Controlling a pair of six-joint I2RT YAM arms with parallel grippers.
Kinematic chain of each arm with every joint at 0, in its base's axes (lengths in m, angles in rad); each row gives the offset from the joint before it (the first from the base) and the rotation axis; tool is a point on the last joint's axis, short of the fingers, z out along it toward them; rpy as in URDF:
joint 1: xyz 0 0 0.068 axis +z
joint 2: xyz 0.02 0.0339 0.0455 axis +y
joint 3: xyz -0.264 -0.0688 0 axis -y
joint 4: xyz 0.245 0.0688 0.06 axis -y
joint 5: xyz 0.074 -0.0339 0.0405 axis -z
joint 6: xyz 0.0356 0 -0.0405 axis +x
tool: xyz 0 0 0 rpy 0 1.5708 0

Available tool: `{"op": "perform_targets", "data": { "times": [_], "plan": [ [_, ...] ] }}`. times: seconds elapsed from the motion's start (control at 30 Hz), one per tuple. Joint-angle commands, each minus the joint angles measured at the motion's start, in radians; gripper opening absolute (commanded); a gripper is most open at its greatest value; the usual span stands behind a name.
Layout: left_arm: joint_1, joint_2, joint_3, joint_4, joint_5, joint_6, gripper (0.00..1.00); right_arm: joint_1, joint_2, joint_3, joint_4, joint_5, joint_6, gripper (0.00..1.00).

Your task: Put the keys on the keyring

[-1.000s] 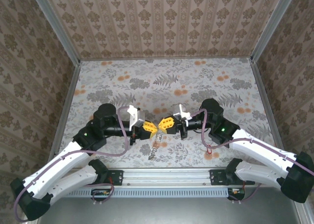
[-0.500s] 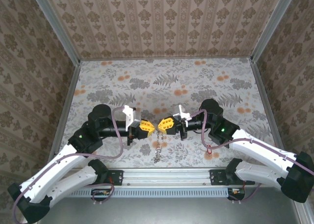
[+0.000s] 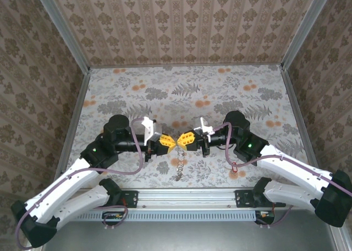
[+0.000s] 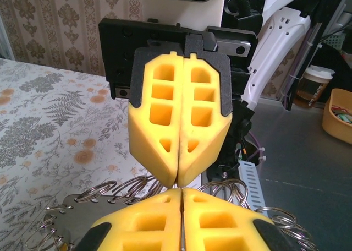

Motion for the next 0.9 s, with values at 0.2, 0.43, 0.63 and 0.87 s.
{"op": "perform_targets", "data": {
  "times": [0.2, 0.43, 0.63, 0.87],
  "plan": [
    [-0.014, 0.004, 0.017, 0.006, 0.003, 0.025, 0.19, 0.009, -0.006, 0.039, 0.038, -0.004, -0.020, 0.00],
    [-0.016, 0.006, 0.021, -0.002, -0.019, 0.039, 0.19, 0.009, -0.009, 0.040, 0.035, -0.006, -0.020, 0.00],
    [-0.014, -0.037, 0.016, -0.018, -0.074, 0.054, 0.20, 0.010, -0.007, 0.042, 0.031, -0.007, -0.022, 0.00],
    [-0.006, -0.055, 0.013, -0.015, -0.095, 0.057, 0.20, 0.010, -0.011, 0.045, 0.022, -0.007, -0.025, 0.00]
  ]
}}
